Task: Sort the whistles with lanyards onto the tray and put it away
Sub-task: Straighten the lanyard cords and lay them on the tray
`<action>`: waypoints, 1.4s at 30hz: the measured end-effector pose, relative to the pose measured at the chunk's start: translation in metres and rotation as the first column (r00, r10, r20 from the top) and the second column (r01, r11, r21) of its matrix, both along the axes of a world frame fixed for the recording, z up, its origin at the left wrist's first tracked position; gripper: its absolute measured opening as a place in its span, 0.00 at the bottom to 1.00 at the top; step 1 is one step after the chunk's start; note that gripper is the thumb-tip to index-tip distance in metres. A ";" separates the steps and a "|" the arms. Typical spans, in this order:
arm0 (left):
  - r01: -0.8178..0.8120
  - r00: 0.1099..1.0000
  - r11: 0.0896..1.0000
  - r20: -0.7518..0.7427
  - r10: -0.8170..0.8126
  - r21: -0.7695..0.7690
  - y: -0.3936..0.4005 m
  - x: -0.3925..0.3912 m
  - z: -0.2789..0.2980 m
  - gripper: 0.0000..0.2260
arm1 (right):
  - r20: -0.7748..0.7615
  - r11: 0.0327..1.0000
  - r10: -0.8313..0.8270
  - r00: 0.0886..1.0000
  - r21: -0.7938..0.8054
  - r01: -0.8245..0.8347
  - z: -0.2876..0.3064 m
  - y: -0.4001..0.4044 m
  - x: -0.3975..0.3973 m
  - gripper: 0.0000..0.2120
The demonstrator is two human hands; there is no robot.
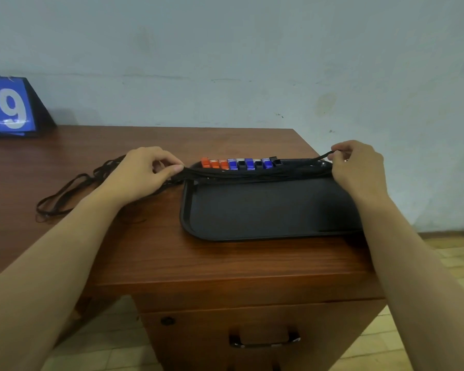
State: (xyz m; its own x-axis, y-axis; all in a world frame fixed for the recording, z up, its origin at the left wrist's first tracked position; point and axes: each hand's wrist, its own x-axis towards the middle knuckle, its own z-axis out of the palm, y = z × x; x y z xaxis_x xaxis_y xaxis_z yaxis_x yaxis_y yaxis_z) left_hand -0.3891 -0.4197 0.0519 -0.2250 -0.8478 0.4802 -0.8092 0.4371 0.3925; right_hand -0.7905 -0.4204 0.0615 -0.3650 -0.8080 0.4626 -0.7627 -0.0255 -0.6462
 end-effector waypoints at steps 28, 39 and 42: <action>-0.004 1.000 0.999 0.021 0.003 0.053 0.000 0.001 0.000 0.06 | -0.004 0.993 -0.090 0.996 0.071 0.090 0.005 0.007 0.003 0.25; -0.080 0.996 0.994 -0.033 0.083 0.069 0.006 -0.001 0.004 0.07 | -0.075 0.995 -0.050 0.996 0.083 0.056 0.004 0.007 0.005 0.23; -0.071 0.996 0.990 -0.038 0.076 0.122 0.009 0.003 0.008 0.08 | -0.075 0.998 -0.029 0.997 0.060 0.033 0.004 0.007 0.006 0.20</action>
State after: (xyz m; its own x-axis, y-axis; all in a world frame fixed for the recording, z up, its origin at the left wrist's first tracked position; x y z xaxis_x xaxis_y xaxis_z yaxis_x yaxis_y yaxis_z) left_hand -0.3861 -0.4108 0.0602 -0.1416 -0.9134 0.3816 -0.8187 0.3247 0.4737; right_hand -0.7844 -0.4136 0.0656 -0.3568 -0.8244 0.4394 -0.8084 0.0368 -0.5874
